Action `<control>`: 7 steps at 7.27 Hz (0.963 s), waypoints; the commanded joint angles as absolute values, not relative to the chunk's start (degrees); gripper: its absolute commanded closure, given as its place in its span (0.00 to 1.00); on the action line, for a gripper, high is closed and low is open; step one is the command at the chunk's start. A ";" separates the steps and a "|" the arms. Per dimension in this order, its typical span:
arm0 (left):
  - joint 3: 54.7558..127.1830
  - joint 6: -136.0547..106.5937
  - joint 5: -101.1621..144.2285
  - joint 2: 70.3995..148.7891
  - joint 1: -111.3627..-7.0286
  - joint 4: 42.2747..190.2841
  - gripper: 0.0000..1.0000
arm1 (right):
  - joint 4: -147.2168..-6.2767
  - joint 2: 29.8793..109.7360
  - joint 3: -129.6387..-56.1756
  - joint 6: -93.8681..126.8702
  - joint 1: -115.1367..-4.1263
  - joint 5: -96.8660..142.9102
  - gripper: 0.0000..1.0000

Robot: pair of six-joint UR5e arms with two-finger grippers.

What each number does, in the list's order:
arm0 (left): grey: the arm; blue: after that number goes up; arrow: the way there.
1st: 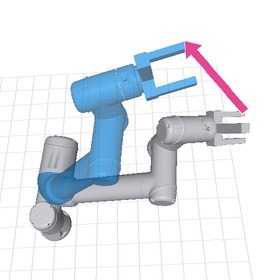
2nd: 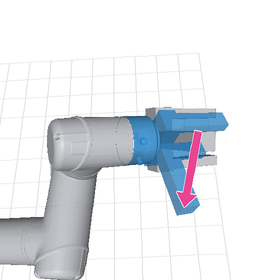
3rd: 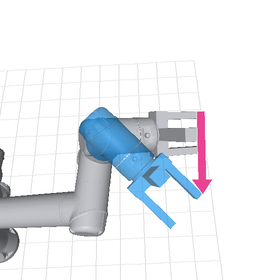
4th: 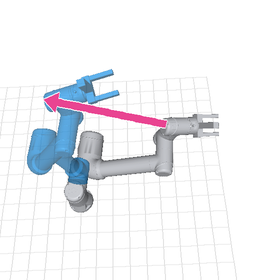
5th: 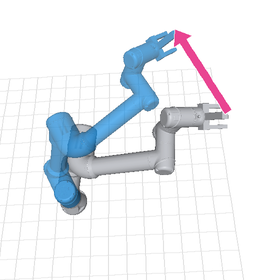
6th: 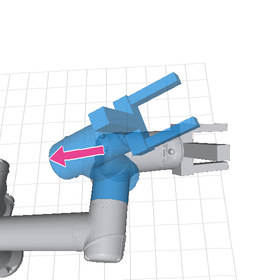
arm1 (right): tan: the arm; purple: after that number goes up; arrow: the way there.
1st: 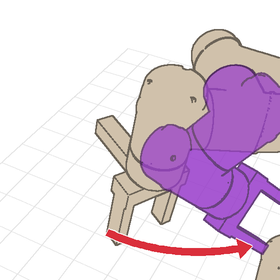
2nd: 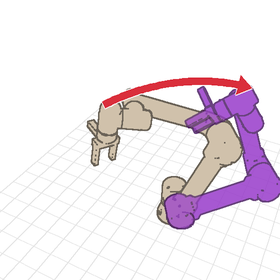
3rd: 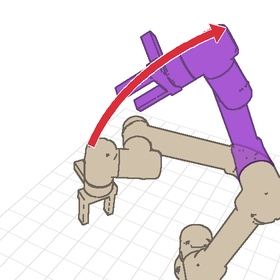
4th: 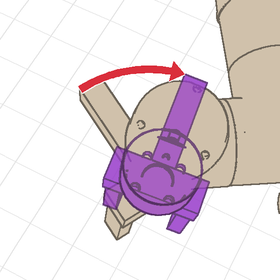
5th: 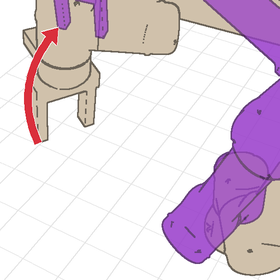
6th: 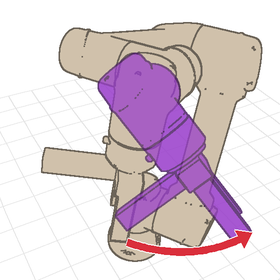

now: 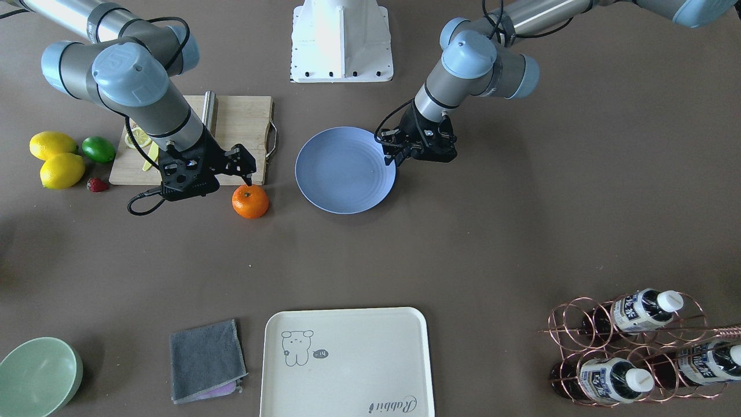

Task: Pick orange to plate
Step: 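Lower the right gripper onto the orange and close it around the fruit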

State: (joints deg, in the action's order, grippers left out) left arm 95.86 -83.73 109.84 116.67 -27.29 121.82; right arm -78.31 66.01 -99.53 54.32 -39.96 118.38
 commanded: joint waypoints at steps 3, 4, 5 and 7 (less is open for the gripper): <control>96.06 -85.52 108.46 117.86 -27.33 121.73 0.02 | -74.46 64.60 -93.18 54.40 -38.06 117.25 0.01; 96.06 -85.52 108.37 117.86 -27.33 121.73 0.02 | -74.27 64.51 -92.82 54.40 -37.71 117.07 0.01; 96.06 -85.52 108.37 117.86 -27.33 121.64 0.02 | -74.27 64.42 -92.90 55.45 -37.44 117.16 0.01; 96.15 -85.60 107.76 118.04 -27.33 121.64 0.02 | -74.36 63.37 -92.81 56.69 -37.27 117.16 0.02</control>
State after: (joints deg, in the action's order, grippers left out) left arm 96.12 -85.54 108.24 117.94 -27.33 121.65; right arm -74.41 63.73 -92.85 56.17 -37.42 117.14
